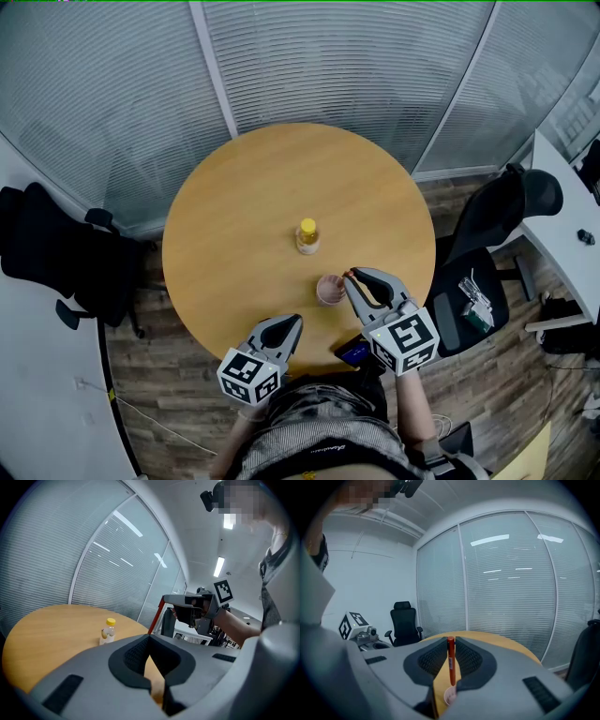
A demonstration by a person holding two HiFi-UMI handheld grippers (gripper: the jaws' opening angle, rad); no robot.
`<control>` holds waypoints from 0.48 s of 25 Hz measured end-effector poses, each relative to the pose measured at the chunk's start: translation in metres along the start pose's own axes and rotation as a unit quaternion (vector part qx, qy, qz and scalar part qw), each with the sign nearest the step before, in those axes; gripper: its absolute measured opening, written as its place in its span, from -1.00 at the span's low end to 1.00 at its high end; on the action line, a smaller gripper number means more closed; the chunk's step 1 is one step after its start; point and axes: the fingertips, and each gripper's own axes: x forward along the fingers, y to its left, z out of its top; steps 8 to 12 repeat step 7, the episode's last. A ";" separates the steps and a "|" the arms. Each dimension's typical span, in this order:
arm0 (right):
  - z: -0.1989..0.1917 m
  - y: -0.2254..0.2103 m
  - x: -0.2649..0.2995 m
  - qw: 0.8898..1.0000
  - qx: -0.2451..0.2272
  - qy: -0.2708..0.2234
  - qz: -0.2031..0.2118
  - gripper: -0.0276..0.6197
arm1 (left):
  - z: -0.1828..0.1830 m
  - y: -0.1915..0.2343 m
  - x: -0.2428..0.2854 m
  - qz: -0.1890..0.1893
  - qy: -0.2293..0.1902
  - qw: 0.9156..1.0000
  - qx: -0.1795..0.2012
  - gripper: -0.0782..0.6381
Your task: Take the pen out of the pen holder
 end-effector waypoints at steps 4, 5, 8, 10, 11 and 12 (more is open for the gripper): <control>0.000 -0.001 0.001 1.000 -0.002 0.002 0.003 -0.72 | 0.000 0.001 0.000 0.002 -0.001 1.000 0.000 -0.77; 0.000 0.000 0.001 1.000 -0.003 0.003 0.004 -0.72 | 0.000 0.001 0.000 0.003 -0.001 1.000 0.000 -0.77; 0.000 0.000 0.001 1.000 -0.005 0.004 0.005 -0.72 | 0.001 0.002 0.000 0.004 -0.001 1.000 0.001 -0.77; 0.000 0.000 0.001 1.000 -0.005 0.004 0.005 -0.72 | 0.001 0.002 0.000 0.004 -0.001 1.000 0.001 -0.77; 0.000 0.000 0.001 1.000 -0.005 0.004 0.005 -0.72 | 0.001 0.002 0.000 0.004 -0.001 1.000 0.001 -0.77; 0.000 0.000 0.001 1.000 -0.005 0.004 0.005 -0.72 | 0.001 0.002 0.000 0.004 -0.001 1.000 0.001 -0.77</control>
